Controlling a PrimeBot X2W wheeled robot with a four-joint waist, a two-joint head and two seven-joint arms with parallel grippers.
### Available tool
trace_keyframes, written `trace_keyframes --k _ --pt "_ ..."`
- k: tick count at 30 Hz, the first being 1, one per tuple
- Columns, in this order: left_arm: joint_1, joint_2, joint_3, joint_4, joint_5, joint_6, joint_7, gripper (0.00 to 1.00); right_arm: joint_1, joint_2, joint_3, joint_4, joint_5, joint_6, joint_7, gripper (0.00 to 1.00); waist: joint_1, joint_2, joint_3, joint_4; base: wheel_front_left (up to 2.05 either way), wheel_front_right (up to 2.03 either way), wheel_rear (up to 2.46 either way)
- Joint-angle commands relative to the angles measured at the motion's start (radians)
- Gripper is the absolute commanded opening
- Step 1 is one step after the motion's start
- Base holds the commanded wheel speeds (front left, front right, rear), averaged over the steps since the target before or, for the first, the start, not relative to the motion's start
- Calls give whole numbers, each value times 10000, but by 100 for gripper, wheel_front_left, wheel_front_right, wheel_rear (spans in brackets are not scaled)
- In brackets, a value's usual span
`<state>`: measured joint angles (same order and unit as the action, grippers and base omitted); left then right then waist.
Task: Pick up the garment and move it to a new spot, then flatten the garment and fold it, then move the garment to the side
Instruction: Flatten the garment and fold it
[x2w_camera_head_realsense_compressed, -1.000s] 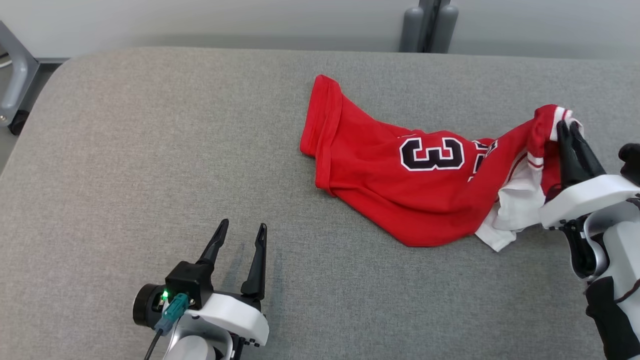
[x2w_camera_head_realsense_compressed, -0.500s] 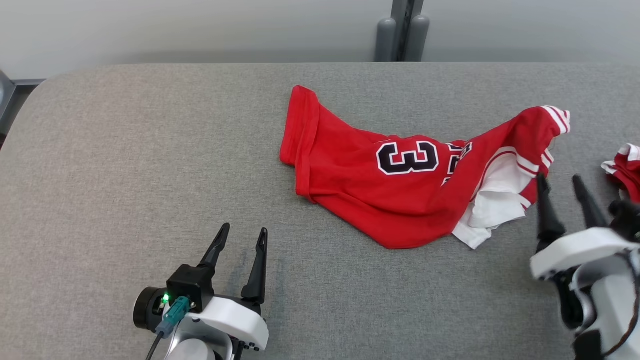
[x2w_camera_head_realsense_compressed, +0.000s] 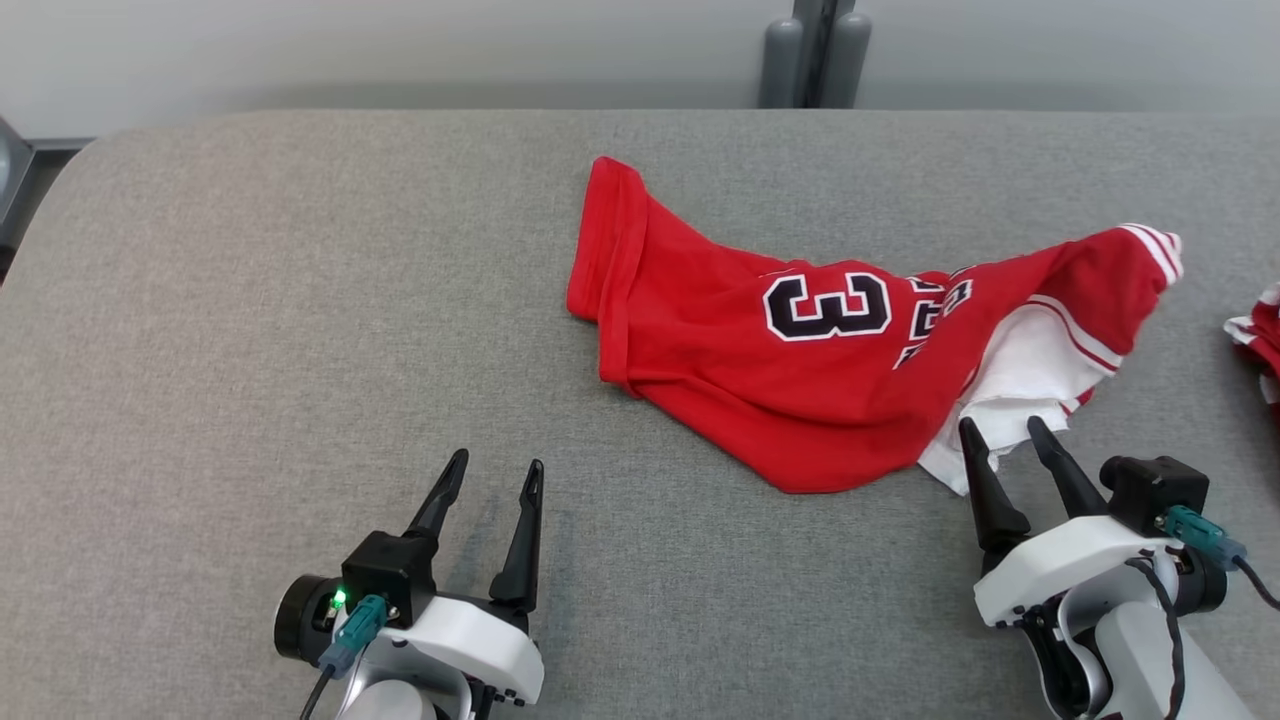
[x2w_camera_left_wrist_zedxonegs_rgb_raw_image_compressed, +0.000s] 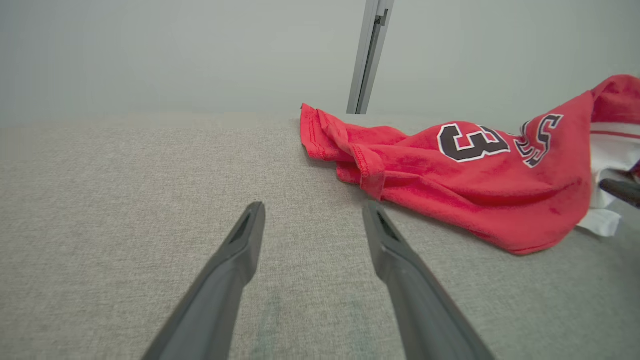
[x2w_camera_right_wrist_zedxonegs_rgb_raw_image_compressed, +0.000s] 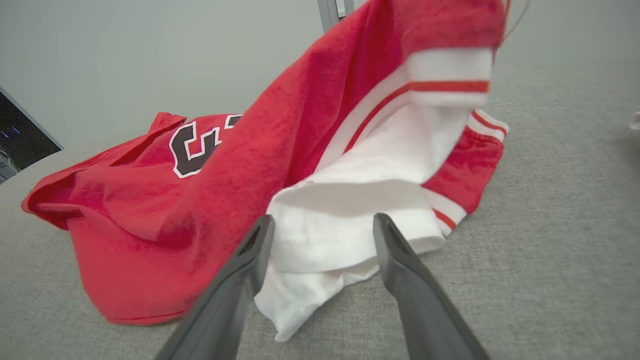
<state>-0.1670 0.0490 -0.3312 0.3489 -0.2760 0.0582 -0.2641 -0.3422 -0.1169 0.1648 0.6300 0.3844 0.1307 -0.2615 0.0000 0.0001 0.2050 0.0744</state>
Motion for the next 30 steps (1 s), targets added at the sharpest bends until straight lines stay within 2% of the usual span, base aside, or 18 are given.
trace_keyframes --k 1,15,16,17,18,19,26,30 --pt "-27 37 16 0 -69 1 3 100 -157 -25 -60 38 -41 1 -47 100 0 -1 87 92 0 0 0" --pt "-236 37 -114 -88 -152 51 3 100 -203 181 -404 -143 23 1 -48 98 0 -1 357 221 0 0 0" --pt "-249 36 -115 -84 -145 47 3 100 -235 188 -447 -105 -6 1 -48 88 0 -1 370 216 0 0 0" --pt "-271 36 -111 -73 -155 41 3 100 -280 180 -476 -48 -53 1 -48 57 0 -1 386 210 0 0 0" --pt "-284 36 -104 -63 -162 34 3 100 -325 183 -479 -6 -86 1 -48 40 0 -1 401 206 0 0 0" --pt "-284 37 -100 -51 -170 30 3 100 -353 190 -469 57 -113 1 -48 0 0 -1 416 203 0 0 0" --pt "-275 36 17 -16 -115 15 3 100 -489 254 -586 -131 -131 1 -48 0 0 -1 357 107 0 0 0" --pt "-118 36 155 13 -20 -34 3 100 -242 281 -673 -1100 90 1 -46 0 0 -1 88 -169 0 0 0"
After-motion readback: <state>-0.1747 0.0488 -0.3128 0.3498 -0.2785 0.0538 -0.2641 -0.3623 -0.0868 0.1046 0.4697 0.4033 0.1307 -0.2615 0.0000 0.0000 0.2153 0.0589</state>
